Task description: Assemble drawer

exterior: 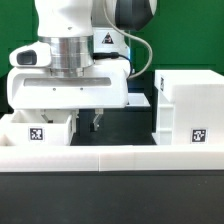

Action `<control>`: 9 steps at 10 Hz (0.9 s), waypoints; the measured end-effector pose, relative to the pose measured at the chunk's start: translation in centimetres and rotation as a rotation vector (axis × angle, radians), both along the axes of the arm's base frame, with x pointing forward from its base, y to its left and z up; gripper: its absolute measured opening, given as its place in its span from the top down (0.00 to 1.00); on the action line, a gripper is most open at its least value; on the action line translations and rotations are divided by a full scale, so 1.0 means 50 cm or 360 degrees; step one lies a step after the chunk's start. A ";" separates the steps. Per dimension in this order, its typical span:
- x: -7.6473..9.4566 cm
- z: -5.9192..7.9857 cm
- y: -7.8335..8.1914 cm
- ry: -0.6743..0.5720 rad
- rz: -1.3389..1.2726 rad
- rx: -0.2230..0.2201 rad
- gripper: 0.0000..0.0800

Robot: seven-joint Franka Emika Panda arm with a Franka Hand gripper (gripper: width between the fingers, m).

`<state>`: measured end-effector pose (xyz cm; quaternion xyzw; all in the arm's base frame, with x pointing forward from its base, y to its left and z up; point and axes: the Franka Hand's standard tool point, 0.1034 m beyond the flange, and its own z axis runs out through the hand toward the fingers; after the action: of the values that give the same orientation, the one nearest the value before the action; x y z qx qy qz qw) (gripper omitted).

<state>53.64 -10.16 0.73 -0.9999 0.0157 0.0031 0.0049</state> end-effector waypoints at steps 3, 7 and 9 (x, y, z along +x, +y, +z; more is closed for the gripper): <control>-0.005 -0.002 -0.003 0.0006 0.0000 0.0000 0.35; -0.008 -0.004 -0.001 0.0013 0.0002 0.0003 0.91; -0.007 -0.004 0.002 0.0012 0.0005 0.0004 0.95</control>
Offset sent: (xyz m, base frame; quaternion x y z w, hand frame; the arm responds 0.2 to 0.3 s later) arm -0.0079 0.0002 -0.0003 0.0024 -0.0080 -0.0081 0.9999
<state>53.27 -10.06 0.51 -0.9999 0.0140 0.0070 0.0062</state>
